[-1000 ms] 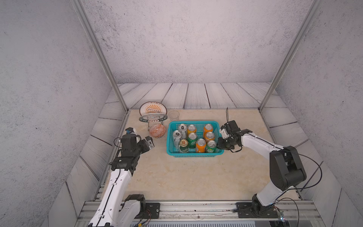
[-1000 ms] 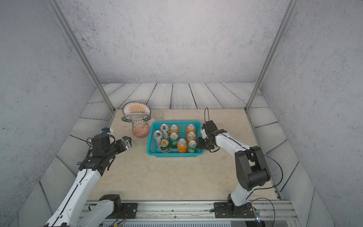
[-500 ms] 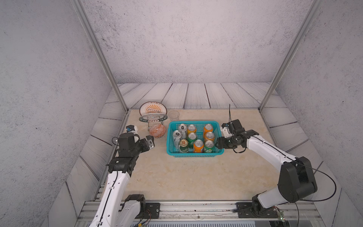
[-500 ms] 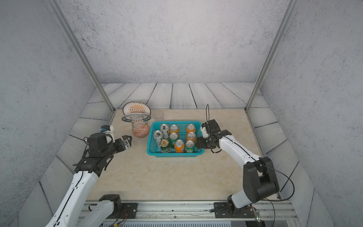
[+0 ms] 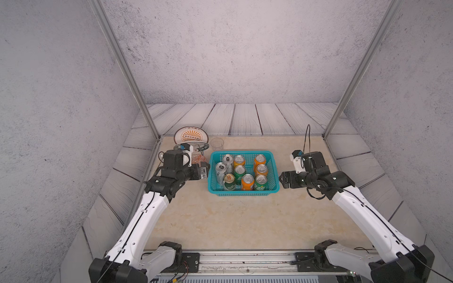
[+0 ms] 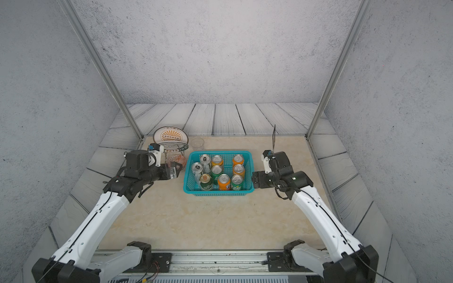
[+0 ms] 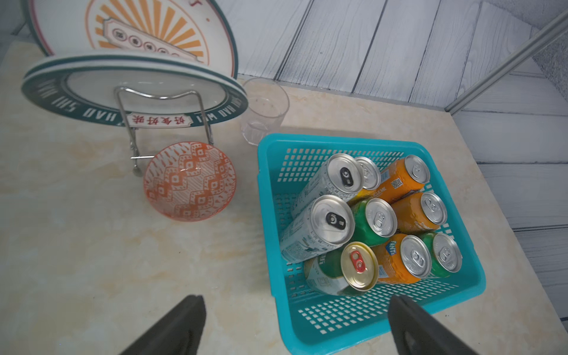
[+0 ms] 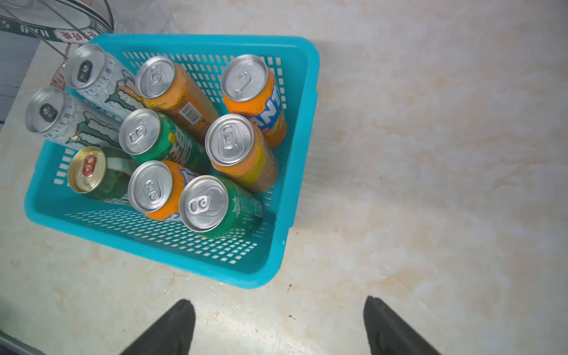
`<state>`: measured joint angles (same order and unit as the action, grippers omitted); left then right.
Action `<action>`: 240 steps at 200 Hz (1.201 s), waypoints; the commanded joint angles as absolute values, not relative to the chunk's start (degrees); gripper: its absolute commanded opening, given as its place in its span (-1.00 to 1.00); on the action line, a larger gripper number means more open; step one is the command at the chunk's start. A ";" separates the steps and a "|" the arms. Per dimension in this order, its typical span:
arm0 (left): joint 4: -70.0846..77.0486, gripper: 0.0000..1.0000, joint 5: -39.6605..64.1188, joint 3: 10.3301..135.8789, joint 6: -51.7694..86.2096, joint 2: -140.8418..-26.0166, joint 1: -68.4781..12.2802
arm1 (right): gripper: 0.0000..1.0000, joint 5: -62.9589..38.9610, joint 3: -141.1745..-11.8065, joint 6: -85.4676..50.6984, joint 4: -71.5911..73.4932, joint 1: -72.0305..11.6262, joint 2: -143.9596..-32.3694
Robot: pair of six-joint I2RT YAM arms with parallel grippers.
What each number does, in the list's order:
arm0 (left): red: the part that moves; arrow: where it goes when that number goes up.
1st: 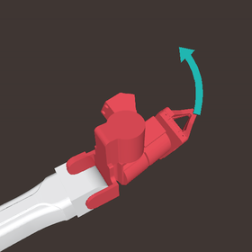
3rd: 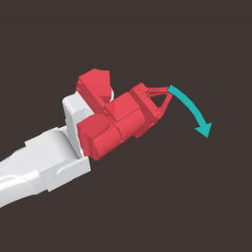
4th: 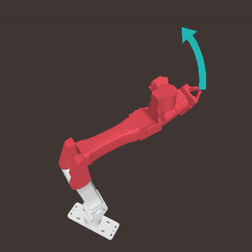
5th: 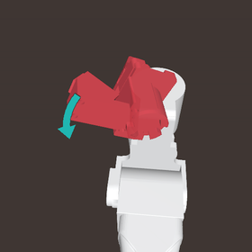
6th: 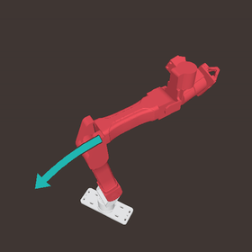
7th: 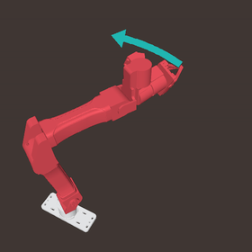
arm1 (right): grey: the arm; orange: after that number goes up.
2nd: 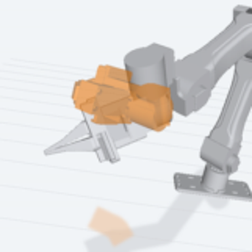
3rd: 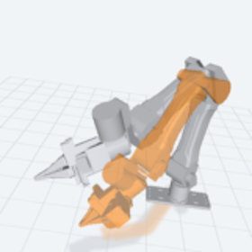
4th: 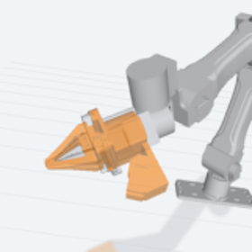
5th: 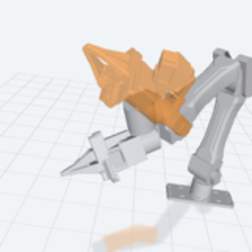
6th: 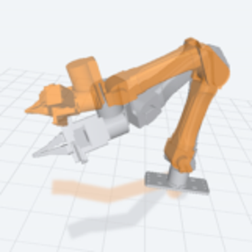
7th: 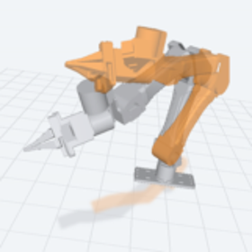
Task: Take out the drinks from the basket
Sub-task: Move the basket to the center of the board, then pick up the drink from the basket.
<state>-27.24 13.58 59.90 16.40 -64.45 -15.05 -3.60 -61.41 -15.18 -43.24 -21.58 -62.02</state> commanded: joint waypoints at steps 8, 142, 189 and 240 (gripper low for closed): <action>-29.40 0.97 9.70 65.71 11.81 -70.27 -19.65 | 0.98 1.61 -58.27 -16.22 -45.44 -21.75 -54.74; -38.87 0.97 4.18 81.63 4.13 -94.67 -26.36 | 0.99 2.73 -49.84 -20.74 -48.49 -21.70 -42.96; -40.64 0.90 3.68 84.77 3.86 -100.93 -26.89 | 0.99 2.91 -49.90 -20.74 -48.95 -21.75 -42.67; -45.40 0.61 3.02 90.56 4.65 -106.69 -26.98 | 0.99 2.81 -49.85 -20.33 -48.96 -21.78 -43.38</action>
